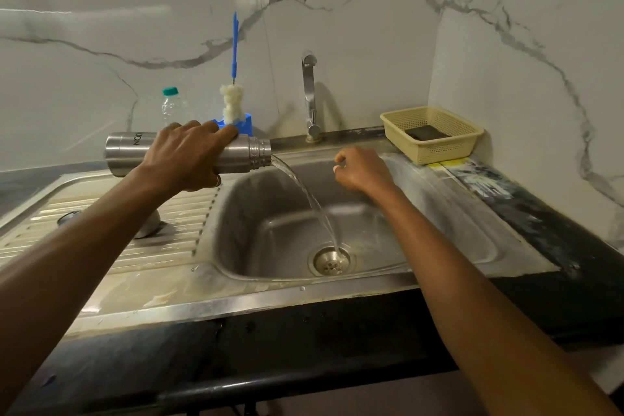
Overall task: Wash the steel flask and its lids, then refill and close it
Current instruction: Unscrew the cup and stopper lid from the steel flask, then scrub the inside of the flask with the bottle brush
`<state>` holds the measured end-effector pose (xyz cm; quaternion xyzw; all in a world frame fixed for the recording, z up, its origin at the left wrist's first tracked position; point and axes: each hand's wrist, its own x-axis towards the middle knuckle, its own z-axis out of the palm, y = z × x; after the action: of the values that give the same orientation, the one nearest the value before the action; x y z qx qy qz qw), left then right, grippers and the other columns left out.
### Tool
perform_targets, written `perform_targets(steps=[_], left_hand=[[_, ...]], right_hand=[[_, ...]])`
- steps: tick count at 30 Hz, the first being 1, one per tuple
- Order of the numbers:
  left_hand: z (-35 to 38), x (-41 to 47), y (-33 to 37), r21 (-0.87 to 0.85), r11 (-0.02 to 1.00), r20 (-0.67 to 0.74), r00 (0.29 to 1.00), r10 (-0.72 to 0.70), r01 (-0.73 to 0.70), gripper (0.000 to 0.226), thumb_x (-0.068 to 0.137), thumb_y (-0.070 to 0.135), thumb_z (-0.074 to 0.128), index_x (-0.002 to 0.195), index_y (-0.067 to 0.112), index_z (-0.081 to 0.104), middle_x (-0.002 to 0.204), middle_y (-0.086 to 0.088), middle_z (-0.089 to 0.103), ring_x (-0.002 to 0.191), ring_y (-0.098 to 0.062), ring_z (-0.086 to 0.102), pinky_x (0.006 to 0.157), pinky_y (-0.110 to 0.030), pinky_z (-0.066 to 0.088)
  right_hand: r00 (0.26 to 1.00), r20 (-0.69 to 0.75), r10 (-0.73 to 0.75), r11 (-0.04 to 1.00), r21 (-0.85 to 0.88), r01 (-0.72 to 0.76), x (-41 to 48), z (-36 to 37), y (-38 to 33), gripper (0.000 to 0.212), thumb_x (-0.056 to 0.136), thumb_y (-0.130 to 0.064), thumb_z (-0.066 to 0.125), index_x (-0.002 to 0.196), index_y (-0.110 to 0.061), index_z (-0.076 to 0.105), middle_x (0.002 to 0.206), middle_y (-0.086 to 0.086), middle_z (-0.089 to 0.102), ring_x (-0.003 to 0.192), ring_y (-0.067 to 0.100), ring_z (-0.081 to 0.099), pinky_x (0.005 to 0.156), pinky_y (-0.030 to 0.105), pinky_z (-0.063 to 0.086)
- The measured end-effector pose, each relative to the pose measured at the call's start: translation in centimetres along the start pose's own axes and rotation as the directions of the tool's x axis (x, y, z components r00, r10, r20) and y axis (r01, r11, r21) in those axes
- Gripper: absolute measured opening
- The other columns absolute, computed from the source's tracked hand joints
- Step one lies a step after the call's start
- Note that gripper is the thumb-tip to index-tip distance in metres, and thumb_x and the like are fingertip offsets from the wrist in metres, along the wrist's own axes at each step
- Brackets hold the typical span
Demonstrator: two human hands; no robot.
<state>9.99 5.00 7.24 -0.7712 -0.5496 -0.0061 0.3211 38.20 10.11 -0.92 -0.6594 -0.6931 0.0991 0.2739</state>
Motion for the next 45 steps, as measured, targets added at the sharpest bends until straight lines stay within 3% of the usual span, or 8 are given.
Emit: perform_targets(steps=[20, 28, 33, 39, 45], left_hand=[[-0.7, 0.0, -1.7, 0.130, 0.989, -0.093, 0.993, 0.079, -0.066, 0.080, 0.070, 0.033, 0.087, 0.136, 0.019, 0.044, 0.107, -0.008, 0.067, 0.089, -0.031, 0.066, 0.080, -0.046, 0.054], [-0.3, 0.3, -1.8, 0.312, 0.938, -0.103, 0.977, 0.189, -0.149, 0.067, 0.076, 0.017, 0.076, 0.135, 0.020, 0.045, 0.107, -0.008, 0.066, 0.090, -0.031, 0.064, 0.080, -0.042, 0.049], [0.0, 0.9, -2.2, 0.417, 0.882, -0.125, 0.947, 0.294, -0.219, 0.061, 0.082, 0.009, 0.071, 0.133, 0.022, 0.041, 0.106, -0.007, 0.064, 0.089, -0.031, 0.061, 0.083, -0.041, 0.041], [0.0, 1.5, -1.9, 0.450, 0.835, -0.164, 0.890, 0.426, -0.317, 0.074, 0.074, 0.001, 0.080, 0.132, 0.019, 0.038, 0.111, -0.017, 0.062, 0.097, -0.037, 0.062, 0.097, -0.050, 0.043], [0.3, 1.7, -2.0, 0.449, 0.819, -0.218, 0.846, 0.487, -0.356, 0.073, 0.070, -0.008, 0.079, 0.131, 0.014, 0.045, 0.109, -0.021, 0.061, 0.095, -0.039, 0.061, 0.099, -0.055, 0.042]], right_hand=[[1.000, 0.003, -0.014, 1.000, 0.004, 0.014, -0.3, 0.1, 0.1, 0.024, 0.092, -0.027, 0.060, 0.111, -0.018, 0.071, 0.111, 0.006, 0.072, 0.104, 0.029, 0.067, 0.096, 0.044, 0.052], [0.999, 0.004, -0.041, 0.999, 0.020, 0.041, -0.2, 0.3, 0.2, 0.022, 0.094, -0.024, 0.060, 0.109, -0.014, 0.074, 0.107, 0.007, 0.073, 0.101, 0.026, 0.067, 0.087, 0.035, 0.051], [0.999, 0.013, -0.049, 0.999, 0.003, 0.049, -0.1, 0.4, 0.1, 0.021, 0.093, -0.023, 0.061, 0.103, -0.015, 0.076, 0.101, 0.006, 0.075, 0.095, 0.025, 0.068, 0.088, 0.038, 0.054], [0.998, 0.007, -0.061, 0.998, -0.003, 0.061, -0.2, 0.4, 0.0, 0.019, 0.092, -0.024, 0.059, 0.093, -0.016, 0.076, 0.085, 0.004, 0.073, 0.081, 0.022, 0.067, 0.086, 0.042, 0.057], [0.997, 0.008, -0.072, 0.997, 0.001, 0.072, -0.3, 0.3, 0.0, 0.021, 0.093, -0.024, 0.058, 0.093, -0.015, 0.077, 0.087, 0.005, 0.073, 0.083, 0.022, 0.067, 0.086, 0.041, 0.056]])
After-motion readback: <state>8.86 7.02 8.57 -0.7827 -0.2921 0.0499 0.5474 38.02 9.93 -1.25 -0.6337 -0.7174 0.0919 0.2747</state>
